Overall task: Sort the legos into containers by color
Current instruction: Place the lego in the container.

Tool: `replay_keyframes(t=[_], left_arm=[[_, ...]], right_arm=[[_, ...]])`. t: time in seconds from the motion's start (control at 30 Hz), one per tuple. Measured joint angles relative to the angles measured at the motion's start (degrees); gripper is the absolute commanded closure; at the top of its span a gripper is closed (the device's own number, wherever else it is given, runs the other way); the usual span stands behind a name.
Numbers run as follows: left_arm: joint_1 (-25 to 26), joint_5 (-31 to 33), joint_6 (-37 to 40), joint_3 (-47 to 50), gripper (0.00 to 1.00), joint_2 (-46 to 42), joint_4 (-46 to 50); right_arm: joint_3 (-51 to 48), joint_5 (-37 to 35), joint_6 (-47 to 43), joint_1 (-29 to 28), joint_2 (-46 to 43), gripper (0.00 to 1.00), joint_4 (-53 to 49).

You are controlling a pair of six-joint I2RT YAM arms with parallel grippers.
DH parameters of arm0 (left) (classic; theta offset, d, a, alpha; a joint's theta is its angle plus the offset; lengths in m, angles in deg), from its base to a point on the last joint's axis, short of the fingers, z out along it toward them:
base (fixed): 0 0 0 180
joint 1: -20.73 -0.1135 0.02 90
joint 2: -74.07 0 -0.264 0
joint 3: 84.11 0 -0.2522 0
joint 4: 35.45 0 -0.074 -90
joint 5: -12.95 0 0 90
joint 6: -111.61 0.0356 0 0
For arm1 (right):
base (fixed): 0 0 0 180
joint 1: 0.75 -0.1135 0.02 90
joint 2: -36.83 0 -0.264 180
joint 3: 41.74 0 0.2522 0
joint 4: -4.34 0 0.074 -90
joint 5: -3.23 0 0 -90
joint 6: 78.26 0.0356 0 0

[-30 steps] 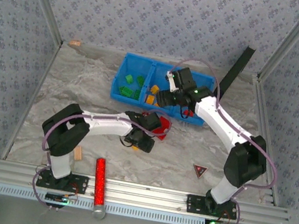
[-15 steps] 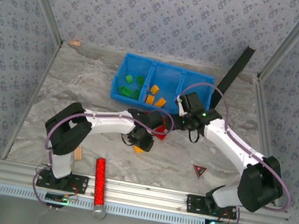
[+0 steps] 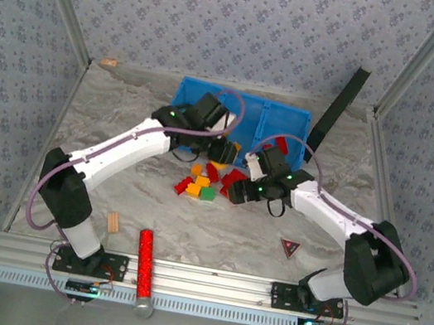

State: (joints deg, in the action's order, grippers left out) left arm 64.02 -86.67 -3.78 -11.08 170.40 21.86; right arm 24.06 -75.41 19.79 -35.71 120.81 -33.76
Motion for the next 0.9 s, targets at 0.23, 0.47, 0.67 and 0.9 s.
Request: replay_keyframes(t=[0.23,0.47,0.67,0.9], left_arm=[[-3.6,3.5,2.9,-30.1,0.65,17.6,3.4],[-6.1,5.2,3.9,-59.7,0.65,42.6,11.8],[-8.6,4.9,3.3,-60.3,0.66,50.5,15.5],[-9.6,4.5,2.8,-58.1,0.66,50.7,15.2]], right_arm=[[2.1,-0.9,-1.6,-3.3,7.5,0.14,0.8],[5.1,-3.7,-2.1,-5.4,11.8,0.17,0.8],[6.5,-6.1,-2.4,-6.3,14.7,0.19,0.5],[7.0,-7.4,-3.0,-6.4,15.9,0.25,-0.5]])
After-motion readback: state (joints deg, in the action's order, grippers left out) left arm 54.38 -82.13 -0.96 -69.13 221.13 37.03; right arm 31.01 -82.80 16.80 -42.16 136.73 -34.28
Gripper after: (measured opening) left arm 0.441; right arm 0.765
